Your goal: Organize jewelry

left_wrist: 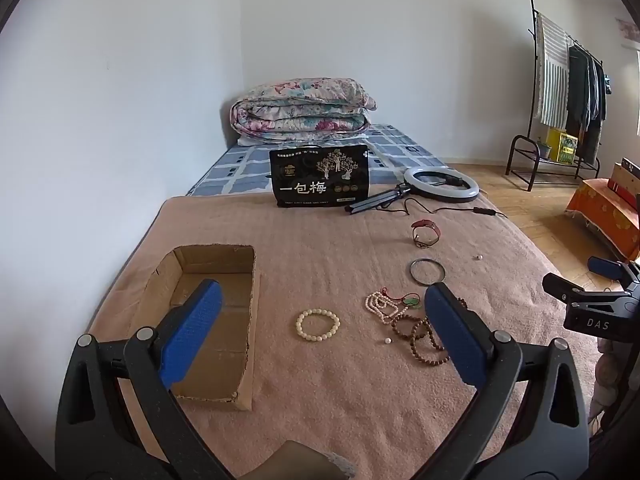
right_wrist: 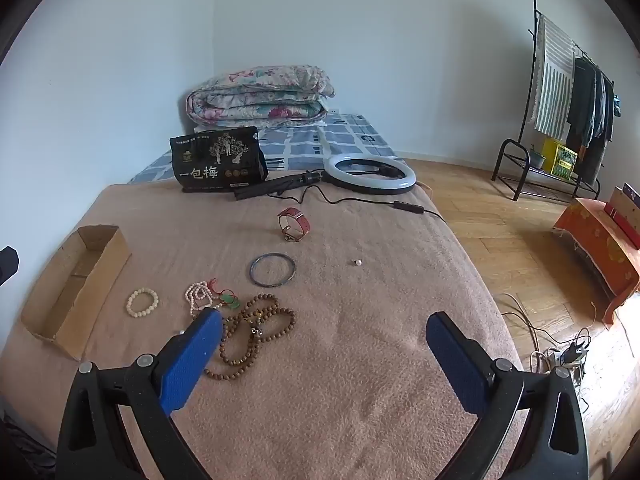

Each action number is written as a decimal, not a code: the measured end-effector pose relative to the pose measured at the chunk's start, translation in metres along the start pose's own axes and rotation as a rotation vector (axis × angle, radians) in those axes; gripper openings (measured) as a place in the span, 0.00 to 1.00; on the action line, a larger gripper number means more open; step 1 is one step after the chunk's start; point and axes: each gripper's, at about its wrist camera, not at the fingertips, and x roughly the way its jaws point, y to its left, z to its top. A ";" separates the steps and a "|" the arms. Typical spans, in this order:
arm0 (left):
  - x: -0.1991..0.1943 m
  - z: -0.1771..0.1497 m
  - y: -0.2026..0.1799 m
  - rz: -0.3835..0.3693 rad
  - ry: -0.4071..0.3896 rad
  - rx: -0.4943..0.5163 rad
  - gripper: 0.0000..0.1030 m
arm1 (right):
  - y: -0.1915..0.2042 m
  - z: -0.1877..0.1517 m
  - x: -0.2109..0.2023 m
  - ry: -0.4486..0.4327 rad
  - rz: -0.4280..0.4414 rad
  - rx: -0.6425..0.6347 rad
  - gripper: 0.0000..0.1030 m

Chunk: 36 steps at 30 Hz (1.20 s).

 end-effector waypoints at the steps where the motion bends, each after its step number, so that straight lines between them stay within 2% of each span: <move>1: 0.000 0.000 0.000 0.000 0.001 -0.002 1.00 | 0.000 0.001 0.000 0.003 -0.001 0.001 1.00; 36: 0.004 0.000 0.008 -0.004 -0.021 -0.026 1.00 | -0.001 0.001 0.001 0.005 0.002 0.009 1.00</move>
